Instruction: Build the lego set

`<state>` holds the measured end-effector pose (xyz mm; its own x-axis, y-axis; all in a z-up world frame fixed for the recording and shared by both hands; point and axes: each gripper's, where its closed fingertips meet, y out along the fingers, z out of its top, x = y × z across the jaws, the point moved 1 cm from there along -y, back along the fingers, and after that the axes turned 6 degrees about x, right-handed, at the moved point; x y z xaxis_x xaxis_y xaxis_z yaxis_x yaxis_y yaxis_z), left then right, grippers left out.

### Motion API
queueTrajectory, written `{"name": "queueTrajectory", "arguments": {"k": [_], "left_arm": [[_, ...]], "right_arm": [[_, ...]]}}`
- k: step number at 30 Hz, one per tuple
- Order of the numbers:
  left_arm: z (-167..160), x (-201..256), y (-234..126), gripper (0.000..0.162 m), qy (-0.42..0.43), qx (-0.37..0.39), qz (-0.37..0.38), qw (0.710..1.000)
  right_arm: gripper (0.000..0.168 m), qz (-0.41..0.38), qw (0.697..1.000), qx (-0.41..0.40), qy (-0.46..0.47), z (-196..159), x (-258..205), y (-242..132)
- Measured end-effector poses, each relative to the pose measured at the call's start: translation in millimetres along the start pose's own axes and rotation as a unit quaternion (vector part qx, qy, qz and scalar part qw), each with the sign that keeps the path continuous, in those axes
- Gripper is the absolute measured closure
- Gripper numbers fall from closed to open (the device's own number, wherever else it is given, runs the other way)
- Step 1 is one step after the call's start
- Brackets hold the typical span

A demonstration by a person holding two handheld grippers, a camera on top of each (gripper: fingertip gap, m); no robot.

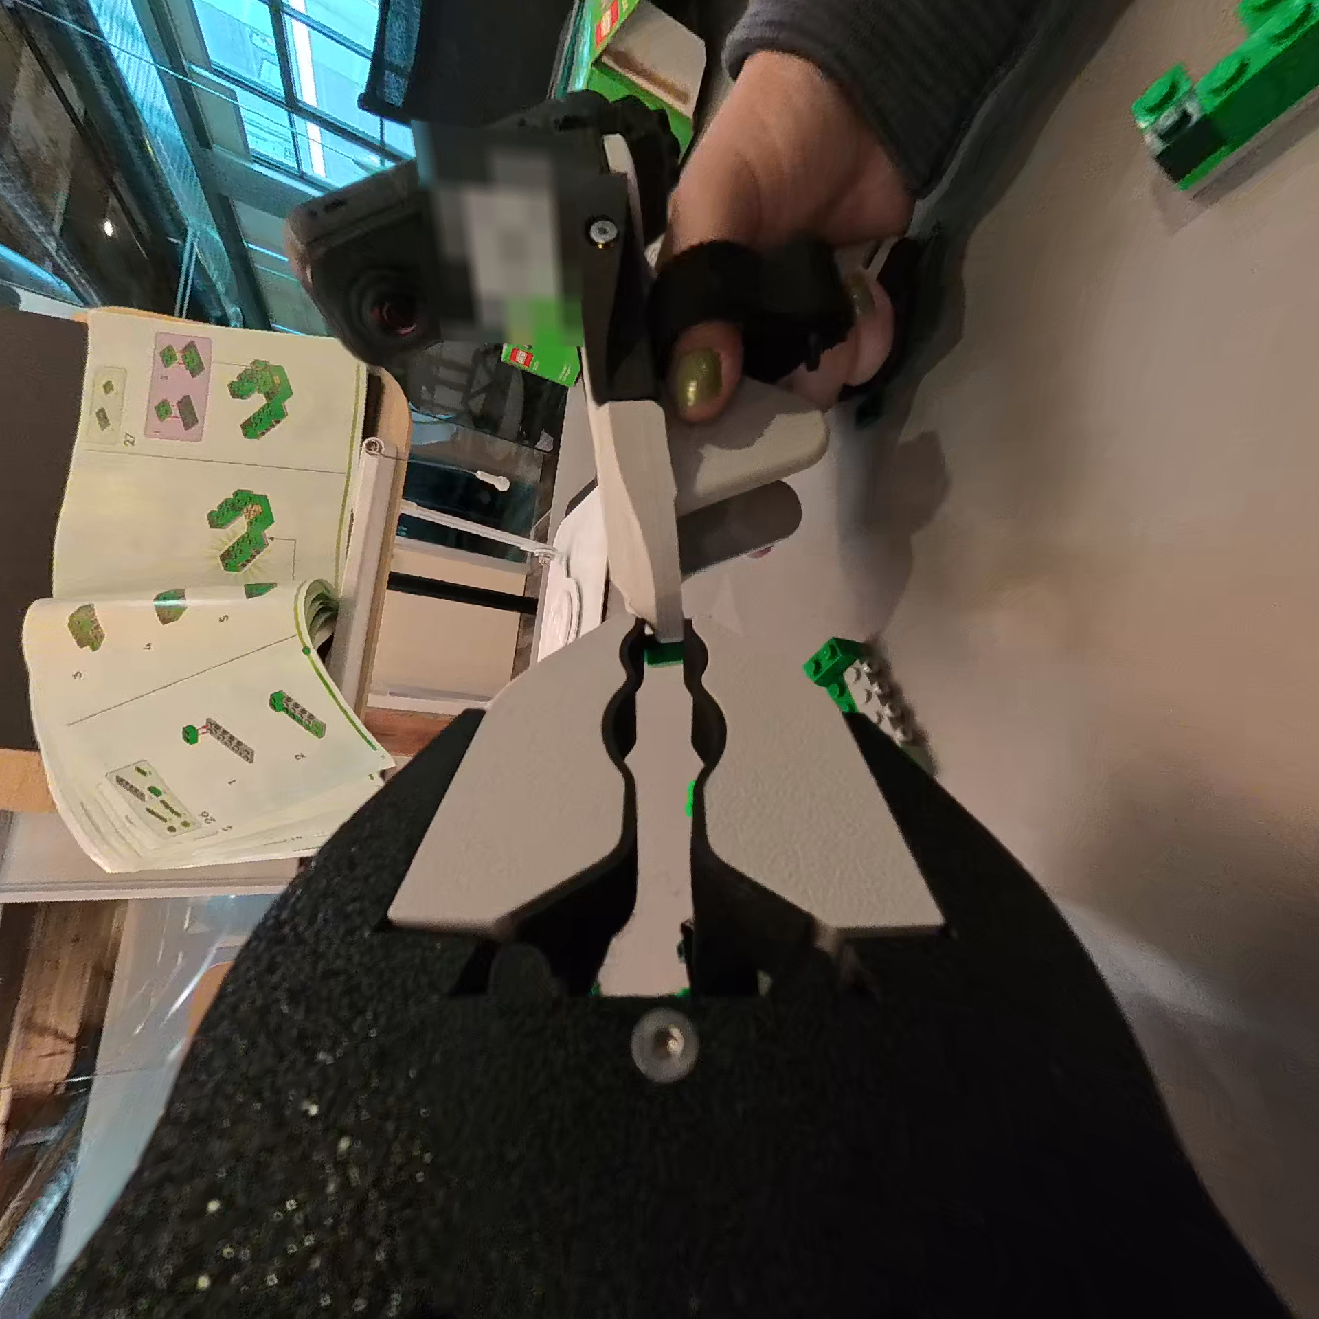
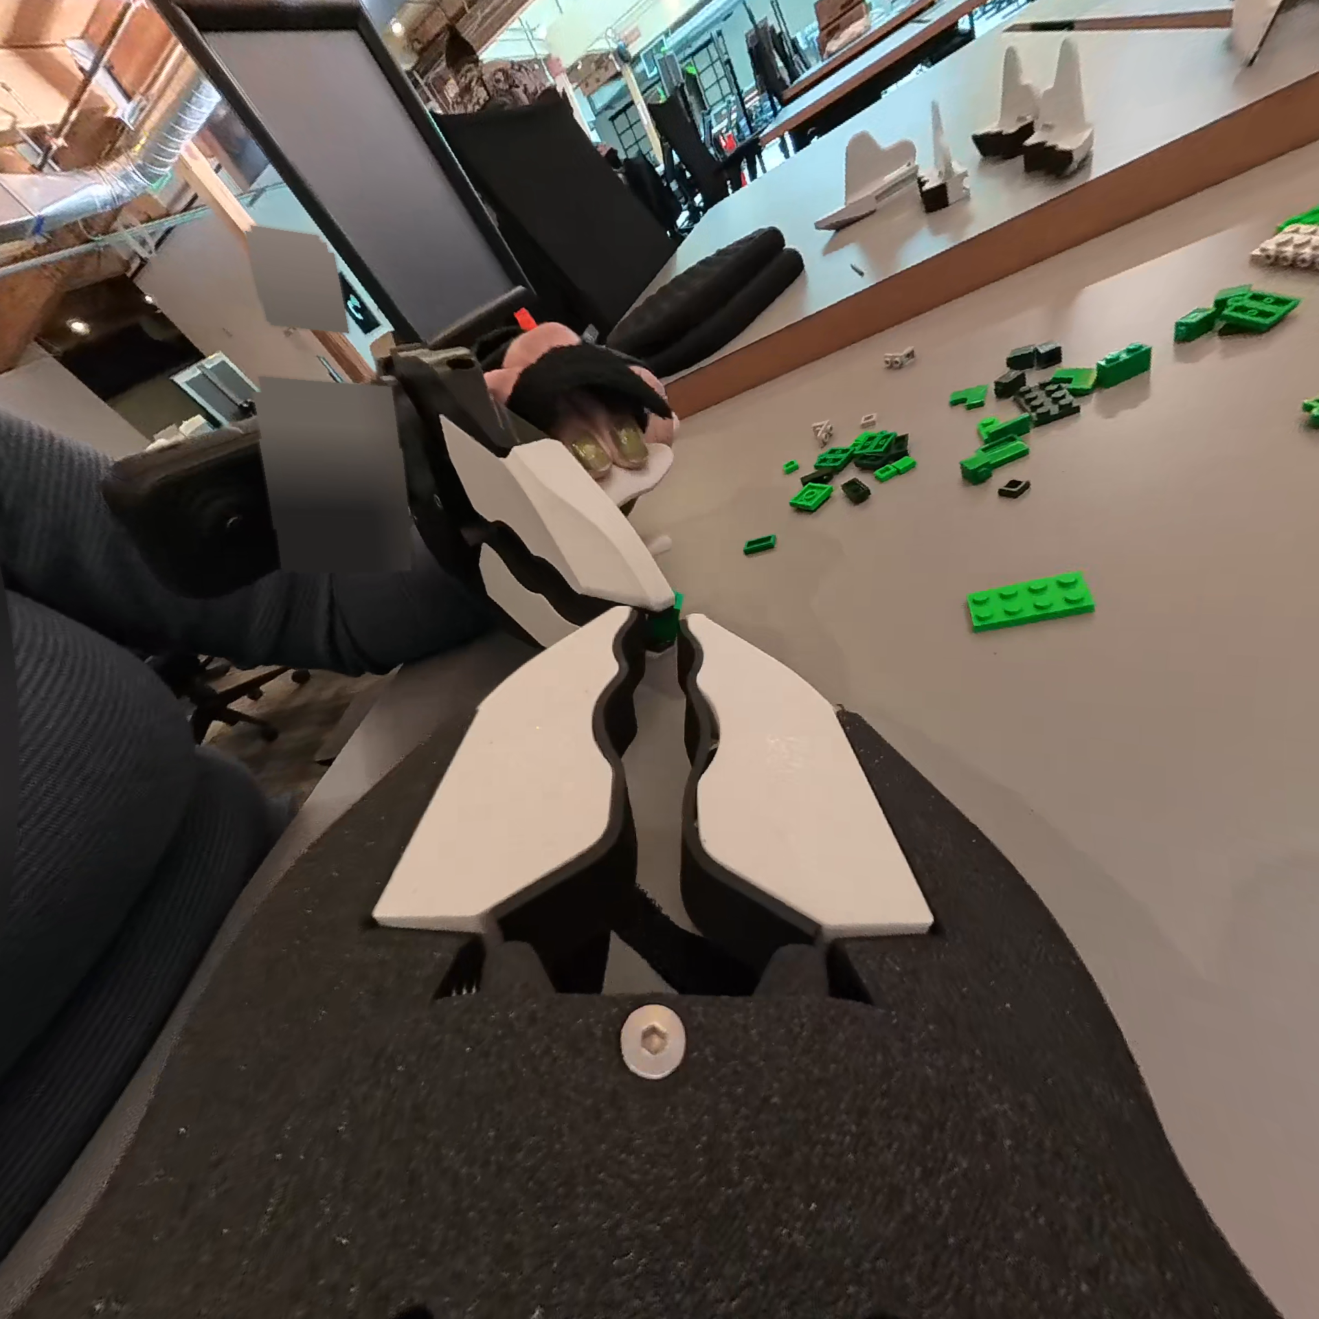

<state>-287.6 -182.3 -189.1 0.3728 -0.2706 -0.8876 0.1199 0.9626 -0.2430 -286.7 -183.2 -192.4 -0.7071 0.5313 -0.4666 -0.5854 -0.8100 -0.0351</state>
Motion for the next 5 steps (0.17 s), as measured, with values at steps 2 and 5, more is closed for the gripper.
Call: {"name": "queueTrajectory", "arguments": {"k": [2, 5], "left_arm": [[1, -1, 0, 0.151, -0.031, 0.01, -0.002, 0.999], [-13, 1, -1, 0.118, -0.129, -0.019, -0.027, 0.991]], "right_arm": [[0.161, -0.004, 1.0, 0.002, -0.009, 1, 0, 0], [0.161, -0.028, 0.999, -0.006, -0.045, 2, 5, -6]]}}
